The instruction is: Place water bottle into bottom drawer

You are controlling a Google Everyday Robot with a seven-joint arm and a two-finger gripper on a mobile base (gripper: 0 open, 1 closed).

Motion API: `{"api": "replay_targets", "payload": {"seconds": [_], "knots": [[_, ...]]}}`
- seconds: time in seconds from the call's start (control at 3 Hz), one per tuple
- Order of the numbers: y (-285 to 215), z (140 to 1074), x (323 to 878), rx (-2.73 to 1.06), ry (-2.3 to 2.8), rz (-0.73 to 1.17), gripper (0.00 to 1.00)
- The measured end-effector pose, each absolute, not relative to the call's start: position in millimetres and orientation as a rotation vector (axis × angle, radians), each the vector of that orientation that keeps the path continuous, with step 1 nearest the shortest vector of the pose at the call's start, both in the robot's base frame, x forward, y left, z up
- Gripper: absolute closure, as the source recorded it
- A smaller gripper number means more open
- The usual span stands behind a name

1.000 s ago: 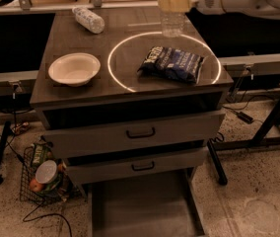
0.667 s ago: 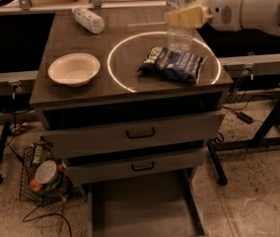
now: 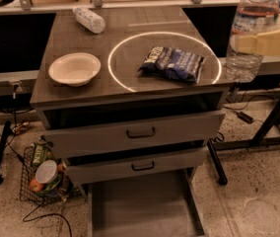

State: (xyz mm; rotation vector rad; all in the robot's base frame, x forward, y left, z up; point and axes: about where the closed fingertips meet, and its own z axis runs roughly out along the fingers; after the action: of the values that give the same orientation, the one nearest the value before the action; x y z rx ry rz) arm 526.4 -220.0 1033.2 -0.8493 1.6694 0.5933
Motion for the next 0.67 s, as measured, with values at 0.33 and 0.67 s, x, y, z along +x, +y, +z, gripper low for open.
{"api": "replay_targets", "payload": {"seconds": [0.33,0.67], "knots": [[-216.0,1026.4,525.8,-0.865,1.653,0.612,1.00],[-229.2,973.5,497.7,-0.899,1.687,0.629,1.00]]}}
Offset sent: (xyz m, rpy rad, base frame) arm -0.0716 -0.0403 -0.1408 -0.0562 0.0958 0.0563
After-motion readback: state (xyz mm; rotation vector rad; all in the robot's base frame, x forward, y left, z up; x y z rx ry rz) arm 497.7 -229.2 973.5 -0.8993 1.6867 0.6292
